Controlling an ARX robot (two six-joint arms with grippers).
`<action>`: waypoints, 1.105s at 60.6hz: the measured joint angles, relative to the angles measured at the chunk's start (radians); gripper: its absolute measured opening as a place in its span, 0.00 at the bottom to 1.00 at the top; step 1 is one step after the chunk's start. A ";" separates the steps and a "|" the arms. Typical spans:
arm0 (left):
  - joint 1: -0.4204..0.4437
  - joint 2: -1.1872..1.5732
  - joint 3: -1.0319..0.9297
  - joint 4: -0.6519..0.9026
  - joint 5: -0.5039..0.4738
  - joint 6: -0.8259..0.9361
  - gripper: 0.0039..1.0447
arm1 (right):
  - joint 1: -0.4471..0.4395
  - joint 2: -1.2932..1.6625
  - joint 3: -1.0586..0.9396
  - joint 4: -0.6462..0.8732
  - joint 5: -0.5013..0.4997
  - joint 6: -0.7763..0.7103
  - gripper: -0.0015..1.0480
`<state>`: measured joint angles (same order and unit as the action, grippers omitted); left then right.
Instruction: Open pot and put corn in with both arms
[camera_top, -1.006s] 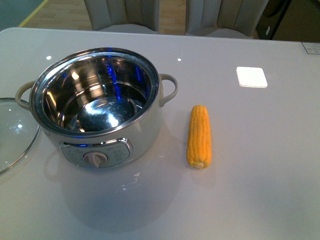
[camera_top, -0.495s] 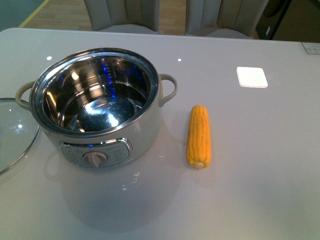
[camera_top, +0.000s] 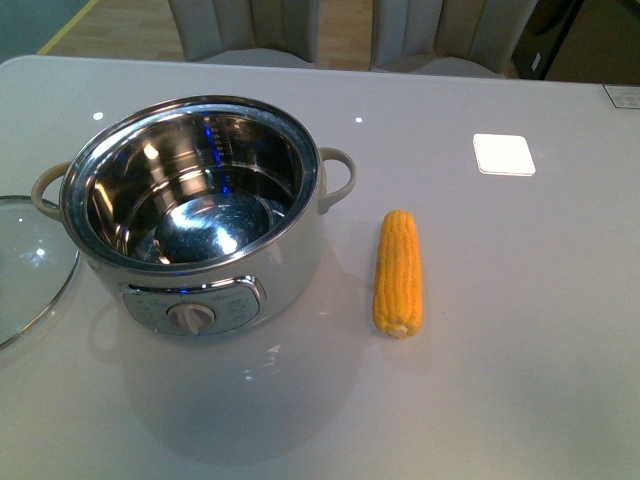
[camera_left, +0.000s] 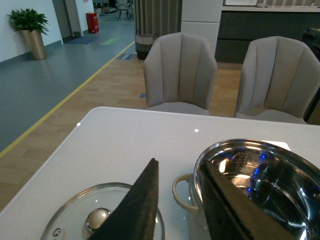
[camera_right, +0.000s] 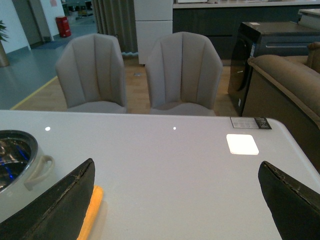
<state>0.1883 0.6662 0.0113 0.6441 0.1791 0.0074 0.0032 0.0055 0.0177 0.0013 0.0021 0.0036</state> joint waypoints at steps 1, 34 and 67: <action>-0.005 -0.013 0.000 -0.011 -0.006 0.000 0.09 | 0.000 0.000 0.000 0.000 0.000 0.000 0.92; -0.185 -0.347 -0.002 -0.325 -0.179 -0.005 0.03 | 0.000 0.000 0.000 0.000 0.000 0.000 0.92; -0.185 -0.589 -0.001 -0.601 -0.179 -0.005 0.03 | 0.000 0.000 0.000 0.000 0.000 0.000 0.92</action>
<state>0.0029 0.0772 0.0101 0.0433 0.0006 0.0021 0.0032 0.0055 0.0177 0.0013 0.0021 0.0036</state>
